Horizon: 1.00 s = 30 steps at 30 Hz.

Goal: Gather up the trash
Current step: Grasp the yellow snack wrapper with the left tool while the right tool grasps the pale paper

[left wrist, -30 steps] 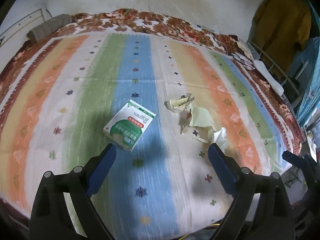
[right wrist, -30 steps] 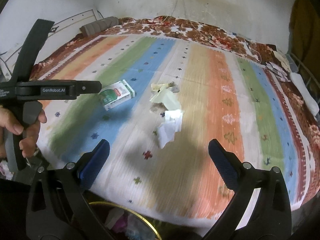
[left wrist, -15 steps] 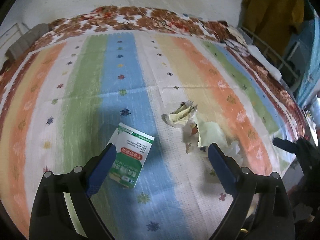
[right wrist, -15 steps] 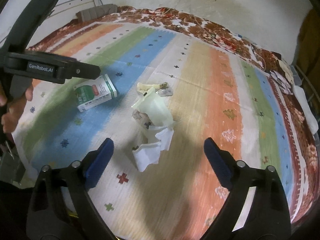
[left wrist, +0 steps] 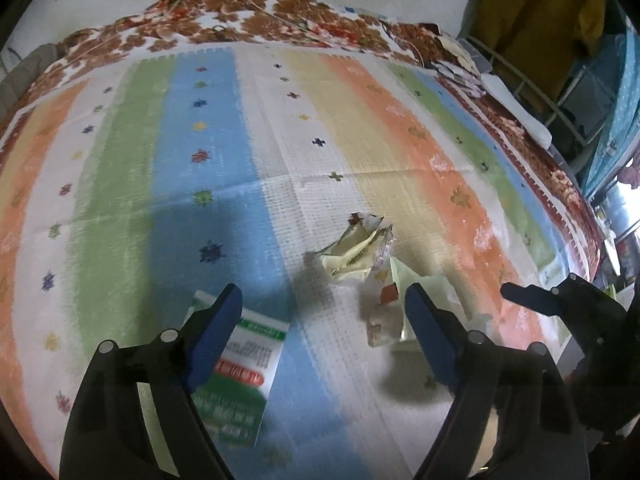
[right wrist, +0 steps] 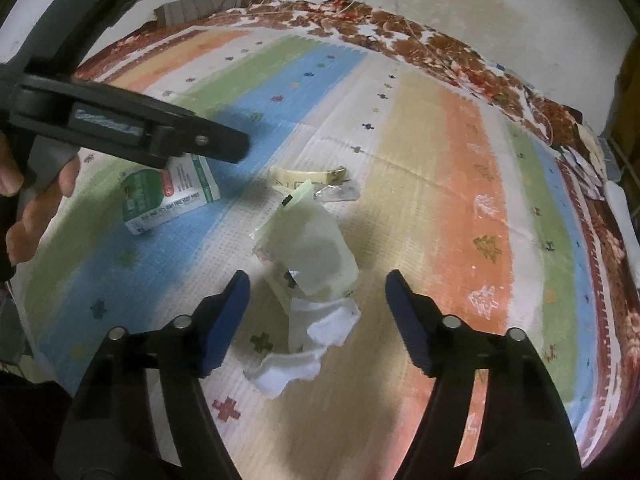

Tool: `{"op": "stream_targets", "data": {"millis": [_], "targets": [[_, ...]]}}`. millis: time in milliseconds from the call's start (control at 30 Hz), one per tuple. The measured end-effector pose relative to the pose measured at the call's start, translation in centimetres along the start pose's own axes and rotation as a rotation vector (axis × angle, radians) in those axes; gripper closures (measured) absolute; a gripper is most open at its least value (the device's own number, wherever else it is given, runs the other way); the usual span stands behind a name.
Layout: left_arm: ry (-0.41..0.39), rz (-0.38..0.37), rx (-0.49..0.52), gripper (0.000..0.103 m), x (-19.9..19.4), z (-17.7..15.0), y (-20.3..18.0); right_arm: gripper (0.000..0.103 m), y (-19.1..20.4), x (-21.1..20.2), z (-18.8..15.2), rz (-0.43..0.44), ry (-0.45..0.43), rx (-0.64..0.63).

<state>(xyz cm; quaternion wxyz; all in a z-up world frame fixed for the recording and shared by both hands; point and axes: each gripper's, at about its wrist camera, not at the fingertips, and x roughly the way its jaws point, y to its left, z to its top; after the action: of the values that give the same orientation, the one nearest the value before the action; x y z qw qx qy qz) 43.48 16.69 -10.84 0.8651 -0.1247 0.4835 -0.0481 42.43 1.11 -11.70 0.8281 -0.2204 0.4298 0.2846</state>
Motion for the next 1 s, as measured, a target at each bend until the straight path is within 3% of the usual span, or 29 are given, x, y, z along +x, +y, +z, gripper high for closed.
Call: {"op": "stream_targets", "data": {"millis": [133, 367, 667, 833, 900, 967, 1000], "targets": [[0.018, 0.009, -0.011, 0.031, 1.9, 0.5, 0.4, 0.05, -0.3, 0.9, 0.5, 0.012, 0.001, 0.014], [0.032, 0.005, 0.0, 0.036, 4.1, 0.7, 0.5, 0.081, -1.3, 2.2, 0.9, 0.025, -0.003, 0.029], [0.011, -0.021, 0.023, 0.037, 5.3, 2.1, -1.0, 0.1, -3.7, 3.1, 1.1, 0.023, 0.005, 0.096], [0.014, -0.025, 0.012, 0.063, 6.3, 2.2, -1.4, 0.102, -5.2, 3.2, 0.8, 0.031, 0.003, 0.154], [0.017, -0.035, 0.008, 0.085, 6.6, 2.0, -1.4, 0.102, -5.4, 3.2, 0.7, 0.025, 0.003, 0.155], [0.024, -0.03, -0.005, 0.1, 6.9, 1.7, -1.2, 0.103, -5.5, 3.3, 0.6, 0.023, 0.012, 0.16], [0.013, -0.032, -0.015, 0.101, 6.8, 1.5, -1.2, 0.103, -5.6, 3.4, 0.6, 0.021, 0.015, 0.161]]}}
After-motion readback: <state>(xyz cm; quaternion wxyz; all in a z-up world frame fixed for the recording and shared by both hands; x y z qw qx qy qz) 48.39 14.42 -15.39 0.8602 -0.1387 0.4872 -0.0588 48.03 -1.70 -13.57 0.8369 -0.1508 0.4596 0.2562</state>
